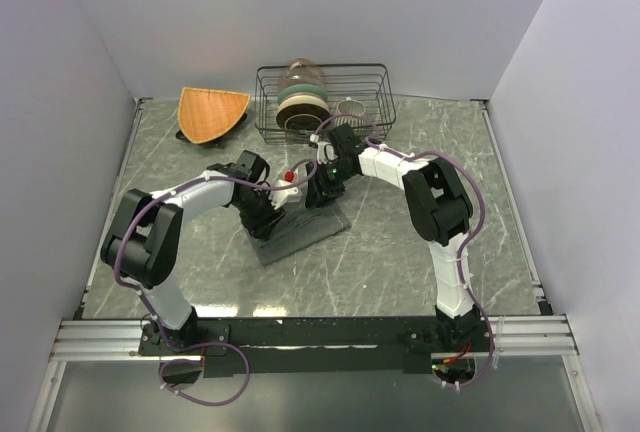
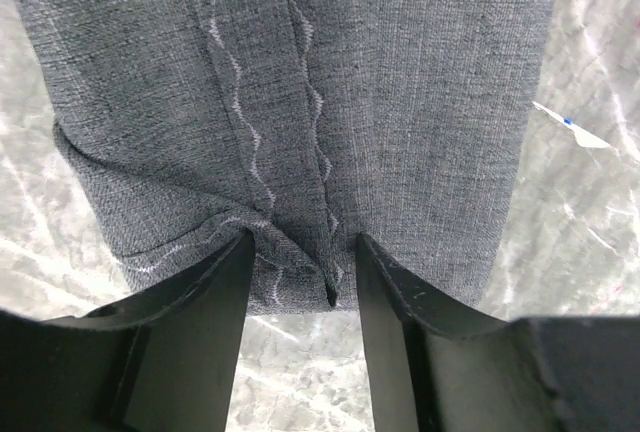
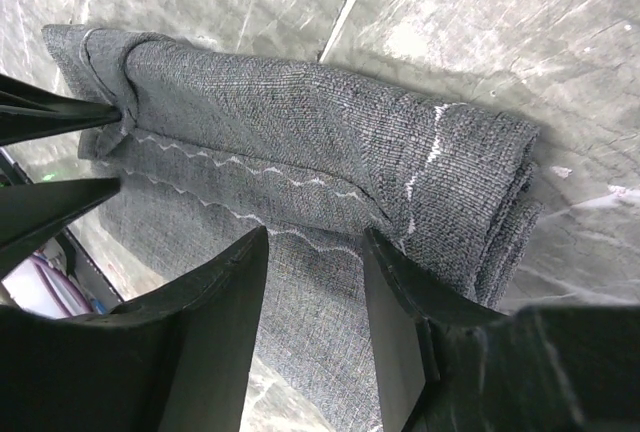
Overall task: Fold the napkin into a case and place the utensils inside
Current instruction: Smooth out the 2/3-rectangle-folded napkin at the center of the board.
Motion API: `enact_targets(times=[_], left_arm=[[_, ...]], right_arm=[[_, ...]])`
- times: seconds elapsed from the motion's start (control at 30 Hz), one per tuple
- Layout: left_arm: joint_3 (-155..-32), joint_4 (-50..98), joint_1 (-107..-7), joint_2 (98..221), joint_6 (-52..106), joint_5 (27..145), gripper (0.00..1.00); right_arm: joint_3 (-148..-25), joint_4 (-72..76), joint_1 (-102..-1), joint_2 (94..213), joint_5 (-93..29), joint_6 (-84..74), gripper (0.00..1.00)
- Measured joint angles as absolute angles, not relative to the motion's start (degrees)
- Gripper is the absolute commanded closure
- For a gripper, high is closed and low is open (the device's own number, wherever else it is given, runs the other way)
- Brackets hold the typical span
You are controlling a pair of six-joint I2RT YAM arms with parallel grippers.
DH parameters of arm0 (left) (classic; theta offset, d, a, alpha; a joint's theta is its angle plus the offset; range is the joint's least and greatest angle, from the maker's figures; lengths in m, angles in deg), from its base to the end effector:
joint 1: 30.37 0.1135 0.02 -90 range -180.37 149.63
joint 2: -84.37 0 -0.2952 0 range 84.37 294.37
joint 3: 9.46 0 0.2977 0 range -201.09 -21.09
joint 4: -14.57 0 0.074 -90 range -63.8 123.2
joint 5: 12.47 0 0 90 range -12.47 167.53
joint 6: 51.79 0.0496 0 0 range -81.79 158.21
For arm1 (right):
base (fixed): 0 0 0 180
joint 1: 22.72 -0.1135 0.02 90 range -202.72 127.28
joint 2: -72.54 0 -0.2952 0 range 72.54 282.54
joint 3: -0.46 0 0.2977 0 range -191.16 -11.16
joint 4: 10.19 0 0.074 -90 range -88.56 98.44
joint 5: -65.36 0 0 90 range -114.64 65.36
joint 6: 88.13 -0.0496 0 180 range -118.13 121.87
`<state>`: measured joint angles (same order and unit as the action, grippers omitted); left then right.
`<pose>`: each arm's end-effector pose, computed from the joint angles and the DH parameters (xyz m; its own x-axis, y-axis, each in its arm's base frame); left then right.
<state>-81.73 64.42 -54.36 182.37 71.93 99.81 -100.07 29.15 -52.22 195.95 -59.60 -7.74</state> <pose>0.3205 -0.1632 0.1605 -0.4792 0.7755 -0.4110 0.8759 0.4527 -0.1672 0.4301 0.2760 0.1427 -0.8654 -0.3324 -0.3749 -0.4985 0.6464 0.5777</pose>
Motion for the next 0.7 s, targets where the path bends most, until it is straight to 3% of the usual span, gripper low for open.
enact_targets(times=[0.33, 0.5, 0.7], left_arm=[[-77.6, 58.3, -56.7, 179.8, 70.8, 93.6, 0.57], [-77.2, 57.3, -57.2, 179.6, 68.9, 92.4, 0.54], [-76.0, 56.1, -57.4, 178.6, 68.3, 92.2, 0.49]], right_arm=[[-96.9, 31.7, -52.2, 189.6, -64.4, -8.4, 0.48], [-90.6, 31.2, -52.5, 182.2, -67.4, -11.2, 0.49], [-85.2, 29.1, -53.5, 182.4, -66.3, -14.8, 0.56]])
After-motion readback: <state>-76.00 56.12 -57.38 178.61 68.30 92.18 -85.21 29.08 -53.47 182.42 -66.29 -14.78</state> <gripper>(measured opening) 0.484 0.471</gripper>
